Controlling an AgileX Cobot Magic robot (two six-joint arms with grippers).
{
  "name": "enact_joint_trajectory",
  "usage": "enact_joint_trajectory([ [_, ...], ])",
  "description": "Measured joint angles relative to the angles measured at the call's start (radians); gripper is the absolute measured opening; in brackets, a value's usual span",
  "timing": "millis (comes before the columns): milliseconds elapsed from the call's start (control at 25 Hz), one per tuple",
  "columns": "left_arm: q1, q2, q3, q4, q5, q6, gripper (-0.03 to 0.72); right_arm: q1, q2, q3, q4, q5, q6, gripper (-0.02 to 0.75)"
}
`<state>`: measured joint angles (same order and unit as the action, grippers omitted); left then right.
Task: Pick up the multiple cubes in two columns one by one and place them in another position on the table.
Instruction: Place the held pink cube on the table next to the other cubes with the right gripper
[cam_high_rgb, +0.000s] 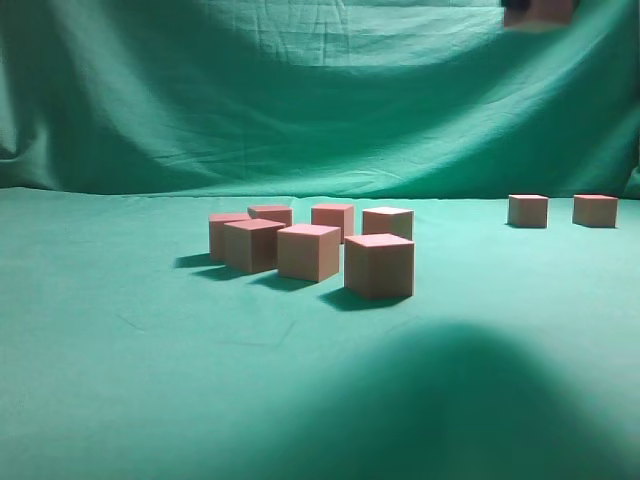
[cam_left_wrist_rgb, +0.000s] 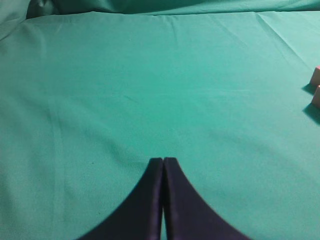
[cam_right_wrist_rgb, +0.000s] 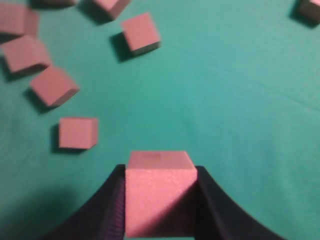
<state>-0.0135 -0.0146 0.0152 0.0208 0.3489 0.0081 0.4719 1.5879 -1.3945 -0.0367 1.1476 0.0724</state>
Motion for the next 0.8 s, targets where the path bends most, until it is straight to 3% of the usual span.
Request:
enact_joint_trajectory([
  [160, 0.000, 0.000, 0.000, 0.000, 0.000, 0.000, 0.000, 0.168, -0.050, 0.154, 0.025, -0.096, 0.000, 0.262],
  [360, 0.000, 0.000, 0.000, 0.000, 0.000, 0.000, 0.000, 0.328, -0.042, 0.234, 0.031, -0.158, -0.002, 0.262],
  [520, 0.000, 0.000, 0.000, 0.000, 0.000, 0.000, 0.000, 0.387, -0.007, 0.265, 0.031, -0.212, -0.004, 0.262],
  [800, 0.000, 0.000, 0.000, 0.000, 0.000, 0.000, 0.000, 0.391, 0.105, 0.270, 0.031, -0.250, -0.024, 0.262],
])
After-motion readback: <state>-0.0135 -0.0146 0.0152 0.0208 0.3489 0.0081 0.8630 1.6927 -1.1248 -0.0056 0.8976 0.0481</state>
